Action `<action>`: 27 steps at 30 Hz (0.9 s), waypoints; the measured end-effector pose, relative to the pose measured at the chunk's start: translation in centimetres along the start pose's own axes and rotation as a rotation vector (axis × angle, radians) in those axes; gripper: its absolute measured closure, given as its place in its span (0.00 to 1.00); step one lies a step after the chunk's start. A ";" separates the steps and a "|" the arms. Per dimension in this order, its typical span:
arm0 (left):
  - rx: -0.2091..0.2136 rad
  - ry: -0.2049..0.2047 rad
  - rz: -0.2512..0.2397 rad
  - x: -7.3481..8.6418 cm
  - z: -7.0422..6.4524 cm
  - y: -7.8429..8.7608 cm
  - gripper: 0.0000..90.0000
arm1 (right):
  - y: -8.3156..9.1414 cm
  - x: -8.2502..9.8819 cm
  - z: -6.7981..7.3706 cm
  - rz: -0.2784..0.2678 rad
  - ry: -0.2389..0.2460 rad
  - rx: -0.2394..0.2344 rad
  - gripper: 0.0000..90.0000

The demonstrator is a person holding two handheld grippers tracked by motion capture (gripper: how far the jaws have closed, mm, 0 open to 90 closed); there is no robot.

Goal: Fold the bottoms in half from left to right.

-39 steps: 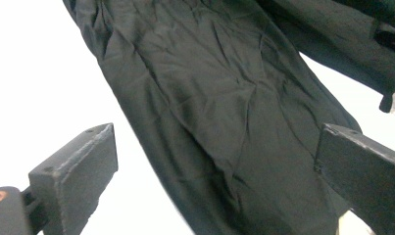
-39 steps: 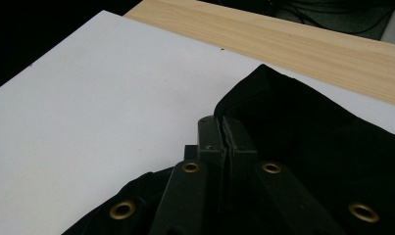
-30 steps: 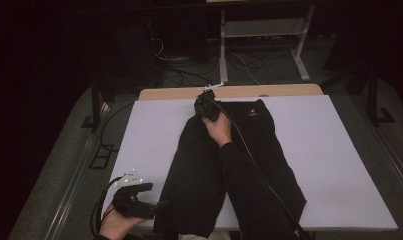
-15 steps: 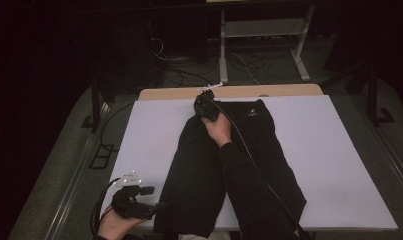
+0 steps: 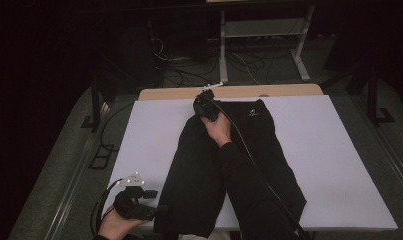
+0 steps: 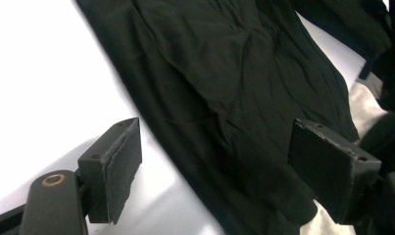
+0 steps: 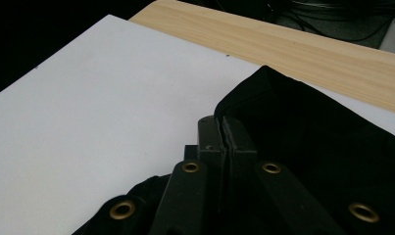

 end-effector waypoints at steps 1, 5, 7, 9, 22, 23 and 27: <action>0.003 -0.003 0.011 0.1 0.1 -0.1 0.22 | 0.0 0.0 0.0 0.000 0.000 0.000 0.96; 0.021 0.012 0.005 0.1 0.3 -0.1 0.27 | 0.0 0.0 0.1 -0.001 -0.001 -0.004 0.96; 0.035 0.018 0.003 0.1 0.2 -0.2 0.34 | 0.1 -0.1 0.1 -0.003 0.001 -0.006 0.96; 0.056 -0.003 0.012 0.1 0.0 -0.4 0.41 | 0.1 -0.1 0.1 -0.005 -0.001 -0.006 0.96; 0.067 -0.027 0.087 0.2 -0.2 -1.1 0.96 | 0.5 -0.4 0.1 -0.016 0.008 -0.011 0.96; 0.066 -0.025 0.085 0.2 -0.2 -1.1 0.97 | 0.5 -0.4 0.1 -0.016 0.007 -0.011 0.96; 0.055 -0.025 0.097 0.1 -0.3 -1.1 0.98 | 0.6 -0.5 0.1 -0.012 0.013 -0.012 0.96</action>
Point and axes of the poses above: each handheld gripper's, and its own axes: y roughly backward along the jaws, x roughly out of its underside, z roughly to its left, the point moved 5 cm from there along -y, roughly forward along the jaws, and after that the axes turned 5 degrees about -z, right-handed, at the moved point
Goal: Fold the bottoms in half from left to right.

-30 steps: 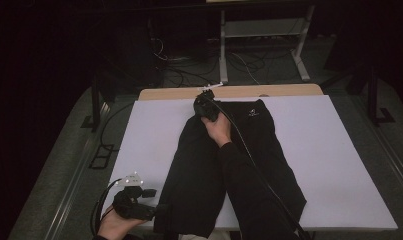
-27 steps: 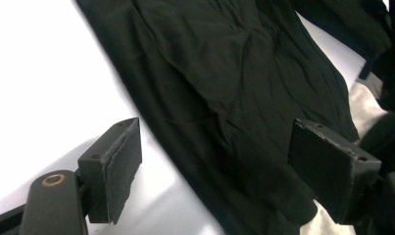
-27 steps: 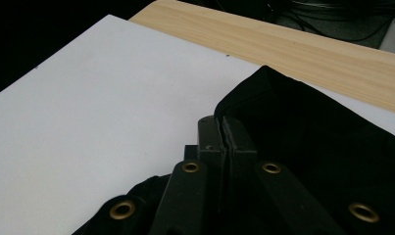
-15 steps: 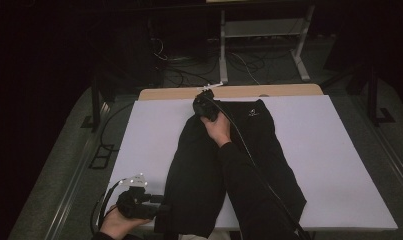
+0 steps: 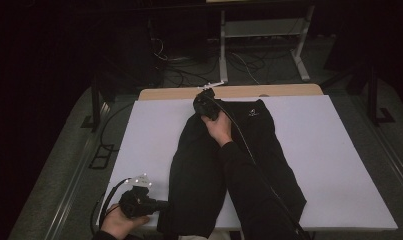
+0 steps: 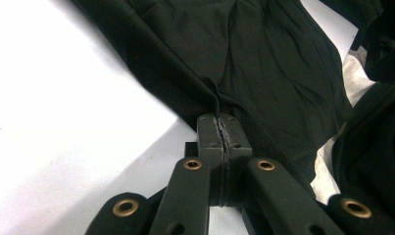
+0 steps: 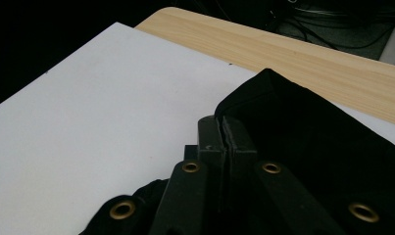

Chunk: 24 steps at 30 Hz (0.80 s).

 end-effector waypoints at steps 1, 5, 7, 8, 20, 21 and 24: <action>-0.005 -0.004 0.001 0.0 0.0 0.1 0.99 | 0.0 0.0 0.0 0.000 -0.001 -0.001 0.96; 0.009 0.012 -0.024 -0.2 -0.1 0.4 0.99 | 0.0 0.0 0.1 -0.001 0.000 -0.005 0.96; 0.011 0.009 -0.037 -0.5 -0.2 0.6 0.99 | 0.1 -0.1 0.0 -0.003 0.002 -0.005 0.96; 0.012 0.008 -0.043 -0.6 -0.3 0.7 0.99 | 0.1 -0.2 0.0 -0.005 0.002 -0.004 0.96; 0.050 -0.013 -0.100 -1.7 -1.5 1.9 0.99 | 1.3 -1.0 -0.9 -0.006 0.004 0.005 0.96; 0.054 -0.019 -0.102 -1.9 -1.7 1.9 0.99 | 1.4 -1.0 -1.0 -0.007 0.006 0.007 0.96; 0.075 -0.032 -0.110 -2.4 -2.2 1.9 0.99 | 1.8 -1.2 -1.4 -0.005 0.005 0.015 0.96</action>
Point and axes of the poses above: each handheld gripper's, and its own axes: y roughly backward along the jaws, x roughly out of its underside, z roughly to its left, the point moved 5 cm from there along -y, roughly forward along the jaws, and after that the axes turned 5 degrees about -z, right-handed, at the moved point
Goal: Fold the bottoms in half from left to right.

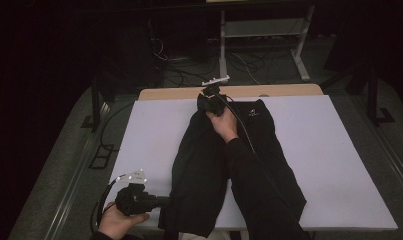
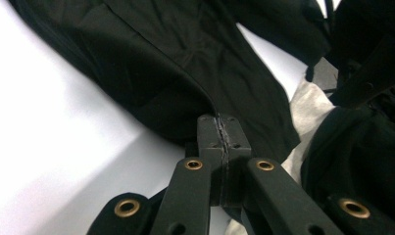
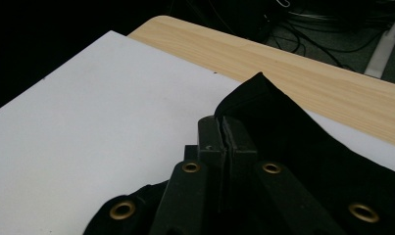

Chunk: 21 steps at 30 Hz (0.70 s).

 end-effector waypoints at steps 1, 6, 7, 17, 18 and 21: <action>0.012 -0.003 -0.001 -0.2 -0.2 -0.1 0.99 | 0.2 -0.1 -0.2 0.000 -0.005 0.005 0.96; 0.039 -0.023 -0.014 -0.3 -1.1 -0.6 0.99 | 0.6 -0.2 -0.7 0.006 0.001 0.013 0.96; 0.046 -0.026 -0.012 -0.3 -1.2 -0.6 0.99 | 0.6 -0.2 -0.8 0.009 0.006 0.015 0.96; 0.111 -0.064 -0.019 -1.5 -3.1 -1.4 0.99 | 1.8 -0.7 -1.6 0.005 0.000 0.019 0.96; 0.119 -0.068 -0.019 -1.6 -3.3 -1.6 0.99 | 1.9 -0.7 -1.6 0.003 0.002 0.018 0.96; 0.140 -0.082 -0.028 -1.9 -4.0 -2.1 0.99 | 2.1 -0.8 -1.7 0.004 0.007 0.017 0.96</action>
Point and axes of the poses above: each handheld gripper's, and its own axes: y roughly backward along the jaws, x roughly out of its underside, z roughly to its left, the point moved 5 cm from there along -y, roughly forward along the jaws, and after that the axes turned 5 degrees about -z, right-handed, at the moved point
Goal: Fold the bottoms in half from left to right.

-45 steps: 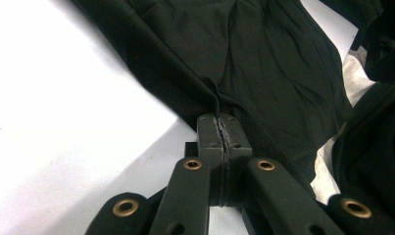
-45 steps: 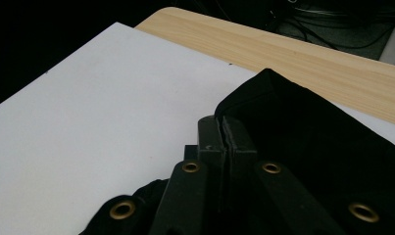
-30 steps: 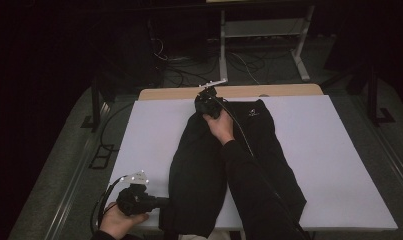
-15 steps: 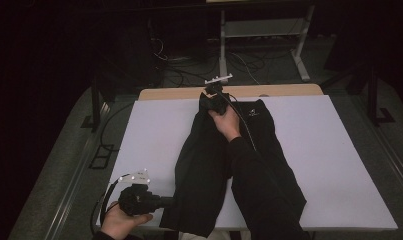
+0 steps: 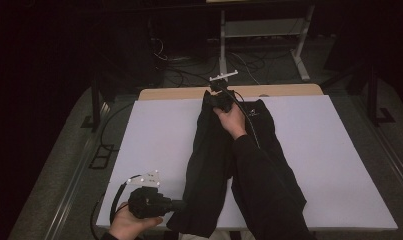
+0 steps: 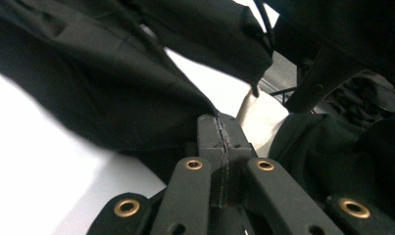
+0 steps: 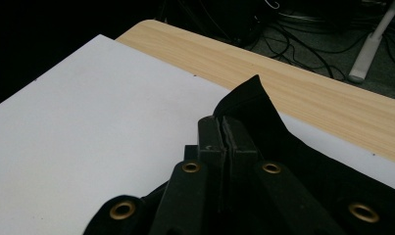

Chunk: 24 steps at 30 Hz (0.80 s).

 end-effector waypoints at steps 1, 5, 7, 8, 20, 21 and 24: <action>0.004 -0.007 0.000 -0.1 -0.1 -0.2 0.99 | 0.1 0.0 -0.1 0.001 0.002 -0.001 0.96; 0.023 -0.024 0.001 -0.5 -0.6 -1.1 0.99 | 0.3 0.0 -0.3 0.002 0.004 0.000 0.96; 0.034 -0.033 0.000 -0.8 -0.8 -1.4 0.99 | 0.5 0.0 -0.5 0.001 0.004 -0.001 0.96; 0.038 -0.041 0.000 -1.0 -0.9 -1.6 0.99 | 0.6 -0.1 -0.6 0.001 0.003 0.000 0.96; 0.101 -0.095 0.005 -2.6 -2.6 -3.6 0.99 | 1.9 0.0 -1.7 0.001 0.006 0.011 0.96; 0.105 -0.097 0.005 -2.6 -2.8 -3.7 0.99 | 2.0 0.0 -1.8 0.002 0.003 0.011 0.96; 0.115 -0.100 0.009 -2.7 -3.0 -4.2 0.99 | 2.3 0.4 -2.2 0.004 0.007 0.014 0.96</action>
Point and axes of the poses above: each handheld gripper's, and its own axes: y roughly backward along the jaws, x roughly out of its underside, z roughly to its left, the point moved 5 cm from there along -y, roughly forward along the jaws, and after that the axes turned 5 degrees about -z, right-handed, at the moved point
